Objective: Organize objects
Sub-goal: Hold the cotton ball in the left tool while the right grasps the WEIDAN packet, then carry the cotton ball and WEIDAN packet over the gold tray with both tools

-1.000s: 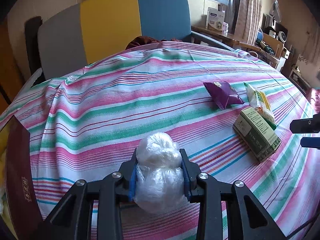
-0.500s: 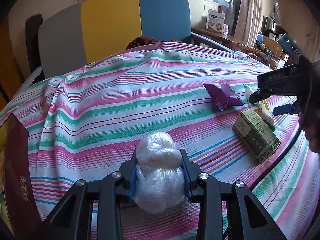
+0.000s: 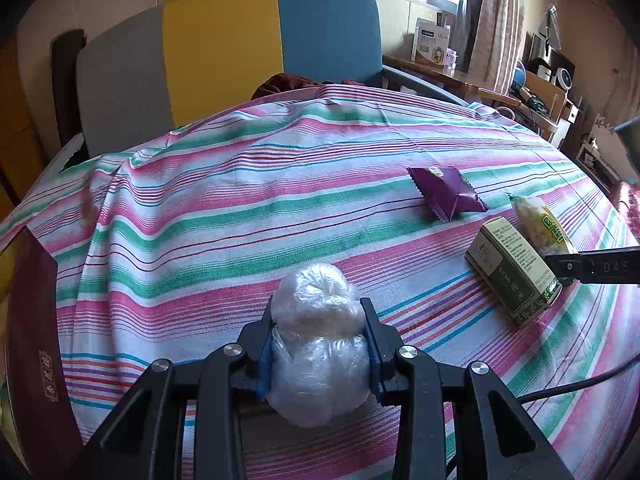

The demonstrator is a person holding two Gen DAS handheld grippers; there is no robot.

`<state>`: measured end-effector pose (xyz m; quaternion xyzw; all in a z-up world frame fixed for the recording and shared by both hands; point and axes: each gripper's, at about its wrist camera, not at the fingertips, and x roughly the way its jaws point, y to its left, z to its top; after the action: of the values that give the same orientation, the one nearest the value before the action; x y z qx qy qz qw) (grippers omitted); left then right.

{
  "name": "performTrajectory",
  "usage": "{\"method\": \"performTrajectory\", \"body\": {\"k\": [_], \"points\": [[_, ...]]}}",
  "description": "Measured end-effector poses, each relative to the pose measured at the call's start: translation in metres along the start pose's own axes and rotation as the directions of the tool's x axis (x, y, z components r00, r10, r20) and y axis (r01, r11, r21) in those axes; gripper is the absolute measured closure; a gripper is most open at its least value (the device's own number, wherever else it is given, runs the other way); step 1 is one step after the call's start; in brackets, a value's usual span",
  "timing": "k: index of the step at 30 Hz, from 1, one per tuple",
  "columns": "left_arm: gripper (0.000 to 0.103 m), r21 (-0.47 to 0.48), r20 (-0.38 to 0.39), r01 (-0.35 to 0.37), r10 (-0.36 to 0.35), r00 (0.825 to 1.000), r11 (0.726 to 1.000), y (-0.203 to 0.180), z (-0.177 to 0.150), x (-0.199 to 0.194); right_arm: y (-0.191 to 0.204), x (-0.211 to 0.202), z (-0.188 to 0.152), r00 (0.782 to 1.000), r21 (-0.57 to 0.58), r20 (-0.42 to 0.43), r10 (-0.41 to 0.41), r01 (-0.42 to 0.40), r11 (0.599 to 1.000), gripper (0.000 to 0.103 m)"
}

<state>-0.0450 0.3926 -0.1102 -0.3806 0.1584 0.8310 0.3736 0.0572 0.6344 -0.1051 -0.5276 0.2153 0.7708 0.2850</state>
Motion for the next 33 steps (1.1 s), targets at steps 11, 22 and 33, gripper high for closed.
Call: {"method": "performTrajectory", "body": {"k": [11, 22, 33], "points": [[0.065, 0.008, 0.001, -0.011, 0.011, 1.0, 1.0, -0.002, 0.0, 0.0, -0.001, 0.004, 0.004, 1.0, -0.042, 0.024, -0.006, 0.007, 0.999, 0.054], [0.068, 0.016, 0.001, -0.023, 0.023, 1.0, 1.0, -0.003, 0.001, -0.001, 0.008, 0.002, -0.002, 0.998, -0.096, 0.059, -0.023, 0.029, 0.995, 0.054], [0.069, -0.064, 0.068, -0.045, 0.049, 0.996, 0.997, 0.014, 0.016, -0.063, 0.02, 0.004, 0.008, 0.992, -0.153, 0.116, -0.04, 0.058, 0.987, 0.054]]}}
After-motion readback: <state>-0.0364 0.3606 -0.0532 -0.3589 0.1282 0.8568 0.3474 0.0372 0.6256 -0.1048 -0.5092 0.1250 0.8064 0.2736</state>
